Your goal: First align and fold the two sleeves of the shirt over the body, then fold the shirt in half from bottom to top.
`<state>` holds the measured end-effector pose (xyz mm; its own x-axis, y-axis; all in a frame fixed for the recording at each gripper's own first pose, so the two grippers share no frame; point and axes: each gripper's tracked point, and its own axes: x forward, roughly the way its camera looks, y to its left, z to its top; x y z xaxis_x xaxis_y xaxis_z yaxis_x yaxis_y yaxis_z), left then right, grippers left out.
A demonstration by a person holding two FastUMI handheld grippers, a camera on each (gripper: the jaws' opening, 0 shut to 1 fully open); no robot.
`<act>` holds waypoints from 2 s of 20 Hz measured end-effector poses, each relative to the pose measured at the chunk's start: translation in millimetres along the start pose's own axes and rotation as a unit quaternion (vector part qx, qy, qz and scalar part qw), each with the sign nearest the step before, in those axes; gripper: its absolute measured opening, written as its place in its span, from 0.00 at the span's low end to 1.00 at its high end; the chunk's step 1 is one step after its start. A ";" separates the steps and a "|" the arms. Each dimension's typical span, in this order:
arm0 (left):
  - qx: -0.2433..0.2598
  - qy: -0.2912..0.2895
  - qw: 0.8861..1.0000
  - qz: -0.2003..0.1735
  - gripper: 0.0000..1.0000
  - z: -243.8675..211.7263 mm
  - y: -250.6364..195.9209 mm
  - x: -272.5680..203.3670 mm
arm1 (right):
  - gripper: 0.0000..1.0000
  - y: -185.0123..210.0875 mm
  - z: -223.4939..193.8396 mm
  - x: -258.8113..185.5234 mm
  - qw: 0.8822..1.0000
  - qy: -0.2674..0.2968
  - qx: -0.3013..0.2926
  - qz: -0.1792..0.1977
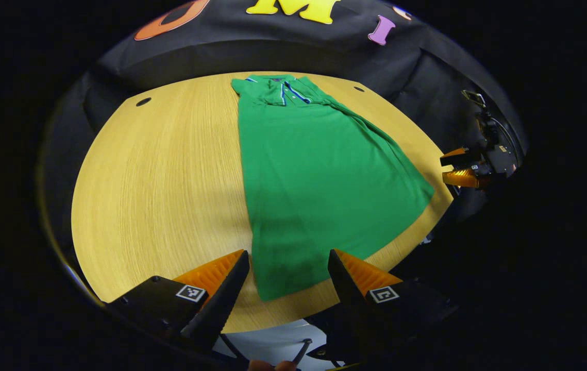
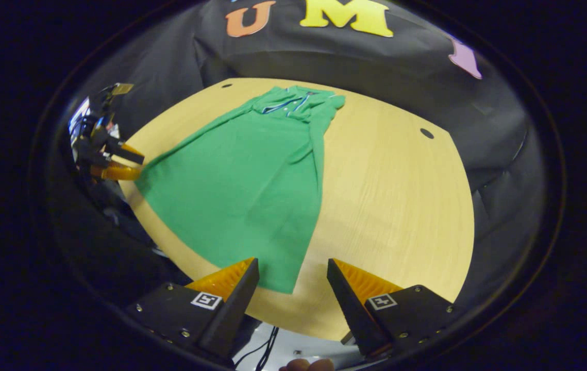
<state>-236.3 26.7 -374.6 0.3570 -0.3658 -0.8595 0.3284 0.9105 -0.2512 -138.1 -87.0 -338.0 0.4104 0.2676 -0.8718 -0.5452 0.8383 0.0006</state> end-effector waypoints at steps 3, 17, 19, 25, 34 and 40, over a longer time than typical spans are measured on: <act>-0.006 0.015 1.000 0.006 0.99 -11.0 3.1 7.0 | 0.87 4.5 -13.6 7.7 1.000 0.011 0.005 0.002; 0.074 0.019 0.995 0.065 0.90 -4.9 3.0 26.1 | 0.90 28.9 -5.2 50.8 0.999 0.038 0.009 0.011; 0.070 0.001 0.996 0.062 0.76 -1.3 -4.7 30.5 | 0.86 28.5 -0.6 53.7 0.999 0.034 -0.001 0.013; 0.006 -0.025 0.999 0.027 0.06 8.8 -19.3 37.9 | 0.04 27.8 8.2 57.5 0.999 0.034 0.032 0.026; -0.026 -0.057 0.998 -0.001 0.03 56.5 -19.9 15.6 | 0.01 26.2 45.6 28.4 0.994 0.002 0.099 0.054; -0.024 -0.102 0.994 0.002 0.03 111.5 -17.8 -5.5 | 0.00 11.0 102.7 0.9 0.991 -0.056 0.112 0.050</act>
<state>-146.6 -9.0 -315.7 0.5299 -0.3894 -0.7533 0.2863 0.9183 -0.2733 -68.6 -28.8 -288.5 0.4478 0.3956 -0.8019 -0.4161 0.8860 0.2048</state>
